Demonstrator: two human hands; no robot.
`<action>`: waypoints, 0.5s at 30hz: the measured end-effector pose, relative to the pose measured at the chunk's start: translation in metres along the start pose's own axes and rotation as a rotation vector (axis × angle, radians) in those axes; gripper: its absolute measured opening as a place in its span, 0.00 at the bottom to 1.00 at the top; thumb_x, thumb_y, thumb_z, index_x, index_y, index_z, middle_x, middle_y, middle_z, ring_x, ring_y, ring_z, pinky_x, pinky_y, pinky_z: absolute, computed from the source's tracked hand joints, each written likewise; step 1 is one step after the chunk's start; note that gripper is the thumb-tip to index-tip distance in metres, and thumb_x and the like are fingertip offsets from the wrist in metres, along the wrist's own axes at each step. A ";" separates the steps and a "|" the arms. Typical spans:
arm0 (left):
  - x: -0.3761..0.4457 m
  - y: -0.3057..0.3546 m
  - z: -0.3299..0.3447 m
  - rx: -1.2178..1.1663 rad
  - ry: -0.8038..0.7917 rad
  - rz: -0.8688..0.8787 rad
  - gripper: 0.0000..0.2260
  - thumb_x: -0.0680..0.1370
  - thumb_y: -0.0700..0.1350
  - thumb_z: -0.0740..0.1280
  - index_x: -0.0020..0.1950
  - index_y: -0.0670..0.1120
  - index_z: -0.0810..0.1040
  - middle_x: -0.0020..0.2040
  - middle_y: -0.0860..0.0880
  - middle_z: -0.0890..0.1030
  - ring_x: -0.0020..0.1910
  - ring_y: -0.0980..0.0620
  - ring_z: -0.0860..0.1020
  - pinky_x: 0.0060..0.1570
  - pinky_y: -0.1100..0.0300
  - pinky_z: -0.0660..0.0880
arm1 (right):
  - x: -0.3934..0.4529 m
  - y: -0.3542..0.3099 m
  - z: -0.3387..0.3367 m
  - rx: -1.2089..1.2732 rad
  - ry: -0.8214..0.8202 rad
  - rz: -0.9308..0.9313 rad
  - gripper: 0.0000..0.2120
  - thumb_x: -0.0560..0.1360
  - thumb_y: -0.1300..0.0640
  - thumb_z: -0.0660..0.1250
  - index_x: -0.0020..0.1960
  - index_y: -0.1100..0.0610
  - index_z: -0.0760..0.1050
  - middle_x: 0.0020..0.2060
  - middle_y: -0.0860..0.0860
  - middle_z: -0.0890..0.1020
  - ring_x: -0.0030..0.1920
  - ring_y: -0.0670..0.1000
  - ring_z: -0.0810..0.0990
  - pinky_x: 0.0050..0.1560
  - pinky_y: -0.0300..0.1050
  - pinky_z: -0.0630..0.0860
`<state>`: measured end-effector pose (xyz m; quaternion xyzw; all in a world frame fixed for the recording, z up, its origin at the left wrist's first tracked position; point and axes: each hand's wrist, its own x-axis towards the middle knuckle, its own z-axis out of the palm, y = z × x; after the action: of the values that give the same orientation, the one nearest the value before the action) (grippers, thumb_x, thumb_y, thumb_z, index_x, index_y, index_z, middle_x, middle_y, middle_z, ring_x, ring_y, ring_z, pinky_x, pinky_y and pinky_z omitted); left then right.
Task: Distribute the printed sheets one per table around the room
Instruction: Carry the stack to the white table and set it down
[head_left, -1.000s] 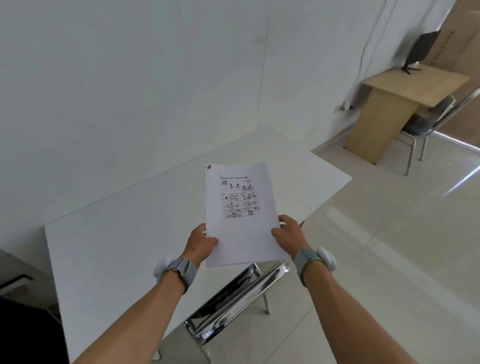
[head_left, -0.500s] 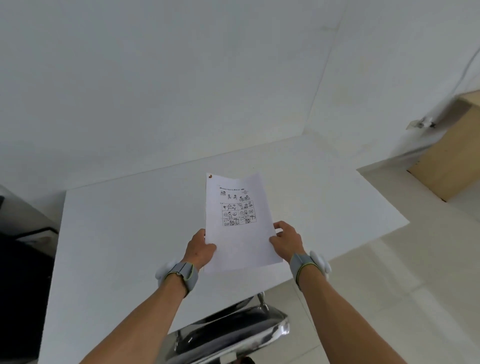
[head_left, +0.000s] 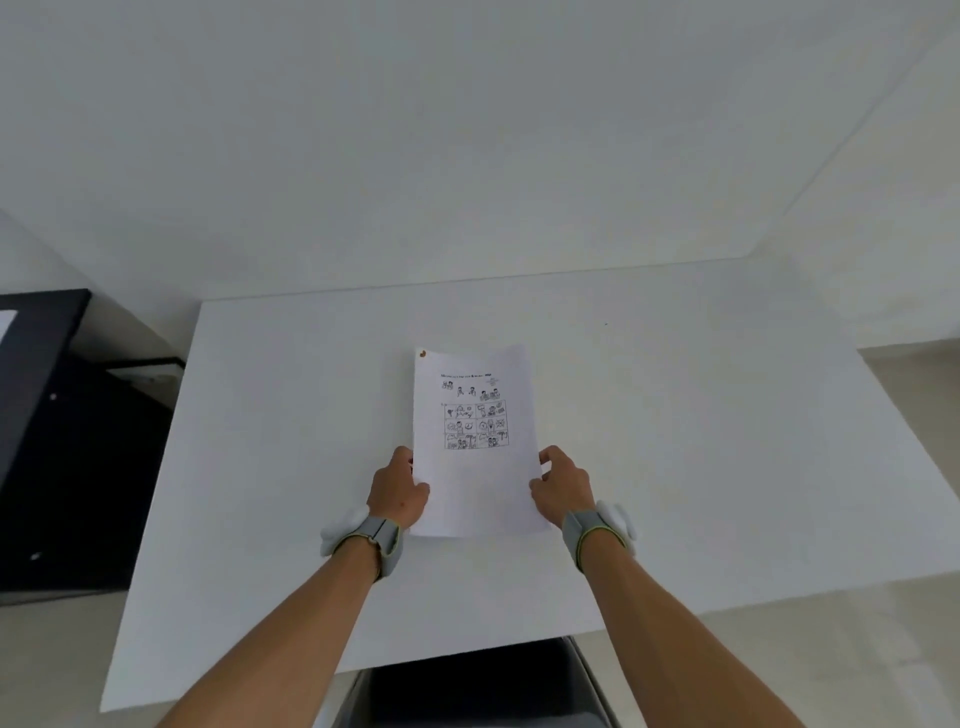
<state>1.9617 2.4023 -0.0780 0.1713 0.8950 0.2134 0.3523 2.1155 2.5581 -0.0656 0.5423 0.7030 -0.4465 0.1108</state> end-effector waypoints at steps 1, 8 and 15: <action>0.001 -0.001 0.001 0.046 0.008 -0.004 0.16 0.79 0.37 0.64 0.65 0.37 0.68 0.58 0.37 0.78 0.56 0.38 0.78 0.51 0.49 0.75 | 0.004 0.000 0.003 -0.035 -0.022 0.010 0.18 0.78 0.64 0.61 0.68 0.56 0.69 0.58 0.60 0.80 0.49 0.60 0.81 0.46 0.48 0.79; -0.007 0.009 0.019 0.334 0.166 0.172 0.19 0.78 0.43 0.67 0.67 0.40 0.68 0.64 0.42 0.70 0.64 0.43 0.70 0.59 0.54 0.74 | 0.021 0.002 0.006 0.025 0.013 0.107 0.15 0.80 0.60 0.58 0.66 0.59 0.72 0.60 0.60 0.78 0.50 0.59 0.78 0.50 0.48 0.77; -0.016 0.047 0.059 -0.035 -0.057 0.285 0.12 0.77 0.52 0.71 0.55 0.46 0.79 0.49 0.49 0.80 0.48 0.49 0.80 0.52 0.53 0.78 | 0.025 0.011 0.001 0.459 -0.022 0.192 0.15 0.75 0.67 0.58 0.49 0.56 0.82 0.49 0.59 0.86 0.52 0.60 0.85 0.51 0.53 0.84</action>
<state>2.0215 2.4507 -0.0847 0.2963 0.8474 0.2721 0.3466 2.1153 2.5738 -0.0875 0.6129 0.5270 -0.5877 0.0342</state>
